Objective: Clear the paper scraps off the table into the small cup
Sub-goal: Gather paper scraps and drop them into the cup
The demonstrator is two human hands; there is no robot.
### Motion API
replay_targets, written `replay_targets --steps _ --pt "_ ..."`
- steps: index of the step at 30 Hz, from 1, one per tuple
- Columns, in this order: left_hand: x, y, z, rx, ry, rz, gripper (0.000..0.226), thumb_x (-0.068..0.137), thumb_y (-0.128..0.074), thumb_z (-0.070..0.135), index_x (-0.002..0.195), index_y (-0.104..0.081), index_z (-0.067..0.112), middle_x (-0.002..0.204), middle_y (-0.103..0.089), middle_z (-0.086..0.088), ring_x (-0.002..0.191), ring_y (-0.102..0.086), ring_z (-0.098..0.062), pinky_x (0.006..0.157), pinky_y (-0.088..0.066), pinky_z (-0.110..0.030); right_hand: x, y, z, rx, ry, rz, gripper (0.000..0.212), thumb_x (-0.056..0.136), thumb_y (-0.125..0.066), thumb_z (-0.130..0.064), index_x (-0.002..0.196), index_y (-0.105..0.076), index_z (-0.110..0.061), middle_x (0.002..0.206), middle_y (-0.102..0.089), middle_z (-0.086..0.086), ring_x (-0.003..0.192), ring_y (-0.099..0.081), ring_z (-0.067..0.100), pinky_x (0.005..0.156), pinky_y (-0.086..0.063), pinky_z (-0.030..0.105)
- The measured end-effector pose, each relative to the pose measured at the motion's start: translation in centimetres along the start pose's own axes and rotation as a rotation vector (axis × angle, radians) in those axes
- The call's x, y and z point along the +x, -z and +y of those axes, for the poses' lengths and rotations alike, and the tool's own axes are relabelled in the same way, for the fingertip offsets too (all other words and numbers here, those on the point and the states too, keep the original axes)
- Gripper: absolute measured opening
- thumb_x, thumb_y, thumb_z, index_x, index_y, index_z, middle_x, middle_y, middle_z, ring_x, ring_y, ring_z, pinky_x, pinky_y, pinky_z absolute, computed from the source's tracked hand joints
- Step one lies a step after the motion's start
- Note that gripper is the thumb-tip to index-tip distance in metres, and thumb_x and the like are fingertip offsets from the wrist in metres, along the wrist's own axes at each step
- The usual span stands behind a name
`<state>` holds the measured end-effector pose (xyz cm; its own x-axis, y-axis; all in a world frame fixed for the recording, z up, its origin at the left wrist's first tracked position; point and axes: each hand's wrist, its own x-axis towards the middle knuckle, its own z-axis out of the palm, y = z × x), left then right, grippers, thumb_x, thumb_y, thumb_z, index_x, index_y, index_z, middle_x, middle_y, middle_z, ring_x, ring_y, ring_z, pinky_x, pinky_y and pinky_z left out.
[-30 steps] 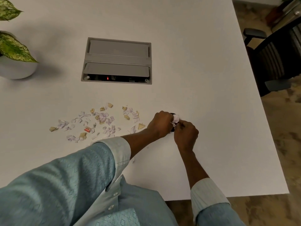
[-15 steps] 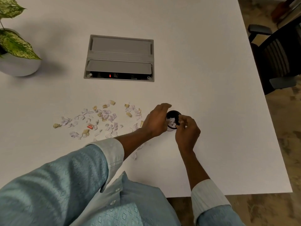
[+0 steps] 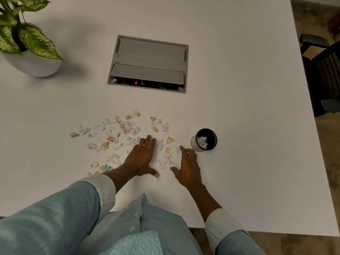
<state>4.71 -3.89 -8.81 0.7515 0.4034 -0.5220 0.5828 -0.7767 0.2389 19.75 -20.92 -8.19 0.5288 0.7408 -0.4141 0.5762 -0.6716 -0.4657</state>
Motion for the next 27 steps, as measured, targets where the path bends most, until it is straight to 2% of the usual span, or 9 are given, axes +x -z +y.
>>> replay_targets --steps 2,5,9,13,16,20,23,27 --pt "-0.5 -1.2 0.1 -0.004 -0.024 -0.035 0.157 0.056 -0.076 0.085 0.160 0.015 0.010 0.170 0.013 -0.021 0.156 0.001 -0.045 0.124 -0.018 -0.058 0.4 -0.4 -0.1 -0.069 -0.004 -0.043 0.105 0.081 -0.082 -0.034 0.159 -0.013 -0.025 0.159 -0.018 0.009 0.145 -0.029 0.027 0.097 -0.052 0.045" --pt "-0.8 -2.6 0.6 0.065 -0.090 0.025 0.161 0.054 -0.074 0.086 0.159 0.021 0.009 0.168 0.016 -0.024 0.155 -0.005 -0.050 0.121 -0.025 -0.063 1.3 -0.7 -0.3 -0.166 0.023 -0.082 0.115 0.079 -0.084 -0.036 0.160 -0.004 -0.027 0.164 -0.009 0.012 0.149 -0.021 0.031 0.096 -0.052 0.047" --pt "-0.1 -3.5 1.3 0.081 -0.106 0.080 0.152 0.060 -0.080 0.077 0.161 0.010 0.007 0.169 -0.002 -0.027 0.151 -0.023 -0.050 0.114 -0.036 -0.060 2.4 -0.5 -1.1 -0.240 0.089 -0.107 0.114 0.078 -0.084 -0.040 0.160 -0.006 -0.025 0.164 -0.011 0.013 0.150 -0.017 0.031 0.096 -0.053 0.047" --pt "1.1 -2.5 1.5 0.058 -0.095 0.056 0.131 0.058 -0.095 0.055 0.156 -0.029 0.000 0.157 -0.040 -0.026 0.132 -0.052 -0.044 0.089 -0.061 -0.048 3.3 -1.0 -1.8 -0.224 0.139 -0.105 0.107 0.076 -0.086 -0.036 0.157 -0.017 -0.030 0.159 -0.021 0.007 0.145 -0.026 0.029 0.091 -0.057 0.047" --pt "1.8 -2.1 1.7 0.021 -0.092 0.099 0.096 0.068 -0.093 0.034 0.145 -0.045 0.003 0.149 -0.044 -0.022 0.124 -0.052 -0.037 0.077 -0.064 -0.041 3.6 -1.5 -2.2 -0.201 0.164 -0.077 0.086 0.078 -0.084 -0.032 0.149 -0.035 -0.028 0.151 -0.030 0.006 0.138 -0.035 0.026 0.087 -0.058 0.044" --pt "1.9 -1.9 1.7 -0.012 -0.124 0.152 0.050 0.076 -0.085 0.016 0.118 -0.059 0.008 0.133 -0.053 -0.016 0.108 -0.055 -0.030 0.068 -0.060 -0.038 3.7 -2.3 -2.5 -0.266 0.189 -0.019 0.044 0.083 -0.082 -0.025 0.121 -0.060 -0.018 0.131 -0.046 0.007 0.120 -0.047 0.024 0.073 -0.057 0.032" --pt "1.5 -2.4 1.7 -0.031 -0.129 0.199 0.036 0.076 -0.082 0.003 0.108 -0.066 0.008 0.115 -0.063 -0.014 0.094 -0.060 -0.027 0.069 -0.056 -0.036 3.5 -3.0 -2.2 -0.244 0.184 0.033 0.026 0.080 -0.083 -0.013 0.100 -0.067 -0.017 0.107 -0.053 0.004 0.097 -0.055 0.021 0.061 -0.050 0.027" --pt "1.0 -2.9 1.5 -0.120 -0.118 0.231 0.018 0.078 -0.075 -0.007 0.088 -0.071 0.007 0.089 -0.065 -0.012 0.076 -0.061 -0.027 0.059 -0.045 -0.032 3.1 -3.5 -1.5 -0.135 0.145 0.111 0.016 0.081 -0.077 -0.005 0.091 -0.071 -0.016 0.097 -0.058 0.003 0.087 -0.058 0.022 0.063 -0.050 0.029"
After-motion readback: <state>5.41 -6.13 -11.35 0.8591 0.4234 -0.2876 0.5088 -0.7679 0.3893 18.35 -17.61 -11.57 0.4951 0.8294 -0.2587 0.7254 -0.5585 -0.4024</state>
